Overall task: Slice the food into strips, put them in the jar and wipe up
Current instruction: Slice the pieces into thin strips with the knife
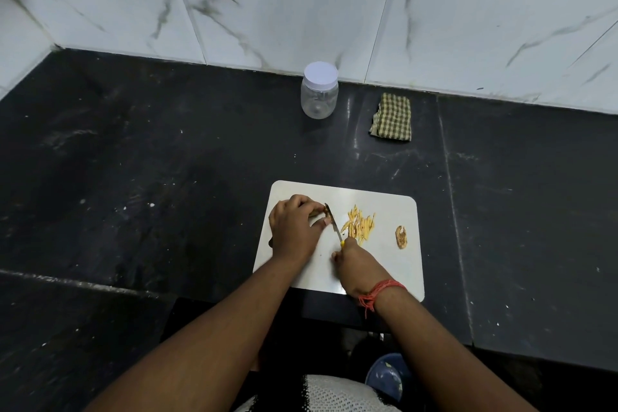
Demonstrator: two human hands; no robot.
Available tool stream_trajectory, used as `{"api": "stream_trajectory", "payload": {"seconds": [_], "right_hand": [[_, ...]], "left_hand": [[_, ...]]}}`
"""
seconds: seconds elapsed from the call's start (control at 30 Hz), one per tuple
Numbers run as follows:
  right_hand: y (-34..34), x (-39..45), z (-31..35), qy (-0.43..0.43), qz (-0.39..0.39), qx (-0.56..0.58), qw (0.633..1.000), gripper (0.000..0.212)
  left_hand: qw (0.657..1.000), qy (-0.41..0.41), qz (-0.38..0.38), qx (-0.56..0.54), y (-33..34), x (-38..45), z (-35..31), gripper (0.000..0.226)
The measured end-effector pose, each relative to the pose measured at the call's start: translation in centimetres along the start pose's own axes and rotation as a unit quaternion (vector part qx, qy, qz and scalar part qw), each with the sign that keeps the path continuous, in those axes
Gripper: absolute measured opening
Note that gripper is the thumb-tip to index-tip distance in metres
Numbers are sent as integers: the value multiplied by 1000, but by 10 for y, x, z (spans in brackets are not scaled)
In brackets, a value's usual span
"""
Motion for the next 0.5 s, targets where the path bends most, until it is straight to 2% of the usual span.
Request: {"api": "stream_trajectory", "payload": {"seconds": [0.33,0.5], "right_hand": [[-2,0,2,18,6,12,1000,30],[-7,1,8,24,35,-10,999,29]], "left_hand": [[1000,4,-5,3,1,0,0,29],[1000,10,-8,4,1,-1,1,30]]}}
Point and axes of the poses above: each hand's wrist, its own x-axis towards the middle knuckle, its own y-axis out of the palm, z = x × y, the point moved 4 cm from there along x, towards the middle knuckle, and after that the axes turned 12 degrees about -z, right-handed, at the moved point
